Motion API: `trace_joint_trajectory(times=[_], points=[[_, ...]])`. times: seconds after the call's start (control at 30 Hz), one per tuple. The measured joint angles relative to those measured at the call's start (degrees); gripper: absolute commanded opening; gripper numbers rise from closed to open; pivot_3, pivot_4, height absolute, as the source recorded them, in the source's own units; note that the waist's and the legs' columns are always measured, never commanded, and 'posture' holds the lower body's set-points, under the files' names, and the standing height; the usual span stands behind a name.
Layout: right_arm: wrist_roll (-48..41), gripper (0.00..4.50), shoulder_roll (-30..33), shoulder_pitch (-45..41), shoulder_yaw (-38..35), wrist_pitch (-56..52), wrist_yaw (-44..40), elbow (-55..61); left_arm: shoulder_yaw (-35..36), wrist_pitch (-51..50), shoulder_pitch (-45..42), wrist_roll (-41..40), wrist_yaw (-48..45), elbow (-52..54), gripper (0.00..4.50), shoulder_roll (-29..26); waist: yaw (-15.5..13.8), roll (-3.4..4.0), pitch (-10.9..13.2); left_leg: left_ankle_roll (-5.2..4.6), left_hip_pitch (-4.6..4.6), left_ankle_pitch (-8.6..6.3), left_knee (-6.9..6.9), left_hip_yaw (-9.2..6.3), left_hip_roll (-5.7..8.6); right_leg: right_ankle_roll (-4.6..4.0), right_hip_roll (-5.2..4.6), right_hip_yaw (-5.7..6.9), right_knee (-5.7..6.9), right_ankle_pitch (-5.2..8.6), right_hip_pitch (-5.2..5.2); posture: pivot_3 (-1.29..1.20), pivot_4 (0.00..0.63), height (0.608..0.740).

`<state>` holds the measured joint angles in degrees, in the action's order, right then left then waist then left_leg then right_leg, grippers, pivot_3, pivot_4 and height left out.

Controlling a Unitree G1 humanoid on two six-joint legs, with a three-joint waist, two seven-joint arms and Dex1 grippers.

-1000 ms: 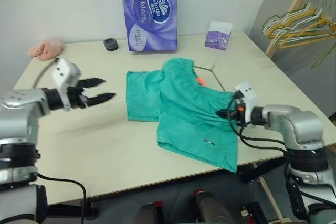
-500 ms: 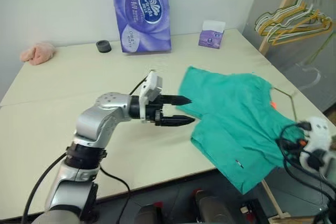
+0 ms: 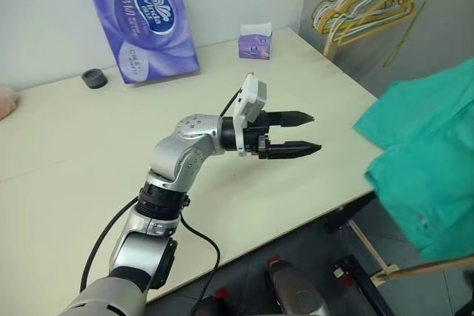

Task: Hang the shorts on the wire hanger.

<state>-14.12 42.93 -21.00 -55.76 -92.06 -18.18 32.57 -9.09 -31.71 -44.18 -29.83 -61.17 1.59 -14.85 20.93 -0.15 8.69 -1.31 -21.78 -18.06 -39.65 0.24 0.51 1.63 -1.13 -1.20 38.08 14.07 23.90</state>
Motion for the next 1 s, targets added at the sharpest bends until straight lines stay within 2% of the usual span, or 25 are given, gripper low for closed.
trace_joint_trajectory(times=[0.2,0.43,0.7,0.83,1.0], points=[[2.5,0.0,5.4,-12.0,5.3,0.0,3.9,-15.0,-0.4,1.8,-0.7,2.8,3.2,0.2,3.5,0.4,1.2,0.0,0.9,-0.06,0.13,-0.03,0.02,0.14,0.04,-0.03,-0.05,-0.13,-0.12,-0.04,-0.15,-0.47,0.197,0.74],[4.7,0.0,6.4,-20.7,7.5,0.2,7.1,-27.2,-1.3,3.9,-2.4,5.0,3.4,0.3,3.5,0.5,1.2,0.03,1.2,-0.06,0.14,-0.03,0.02,0.23,0.04,0.11,-0.06,-0.21,-0.12,-0.03,-0.15,-0.47,0.195,0.74],[4.4,0.0,5.3,-21.8,7.5,0.0,8.2,-31.4,-1.8,5.7,-9.7,5.1,3.1,-3.3,3.5,4.4,1.1,0.02,1.3,-0.05,0.21,-0.04,0.04,0.53,0.09,0.48,-0.09,-0.57,-0.21,-0.05,-0.15,-0.46,0.185,0.74],[3.8,0.0,2.0,-18.8,5.4,0.1,9.6,-30.2,-1.8,6.0,-12.4,5.1,2.8,-7.7,3.5,6.2,1.1,0.01,1.3,-0.05,0.27,-0.04,0.06,0.69,0.11,0.6,-0.09,-0.74,-0.2,-0.06,-0.14,-0.46,0.18,0.74],[2.6,0.0,0.7,-18.7,4.5,0.0,11.2,-28.3,-1.7,5.8,-19.4,4.4,1.6,-13.1,3.5,9.0,1.1,0.0,1.3,-0.05,0.32,-0.05,0.15,0.86,0.14,0.76,-0.09,-0.93,-0.35,-0.11,-0.14,-0.46,0.175,0.74]])
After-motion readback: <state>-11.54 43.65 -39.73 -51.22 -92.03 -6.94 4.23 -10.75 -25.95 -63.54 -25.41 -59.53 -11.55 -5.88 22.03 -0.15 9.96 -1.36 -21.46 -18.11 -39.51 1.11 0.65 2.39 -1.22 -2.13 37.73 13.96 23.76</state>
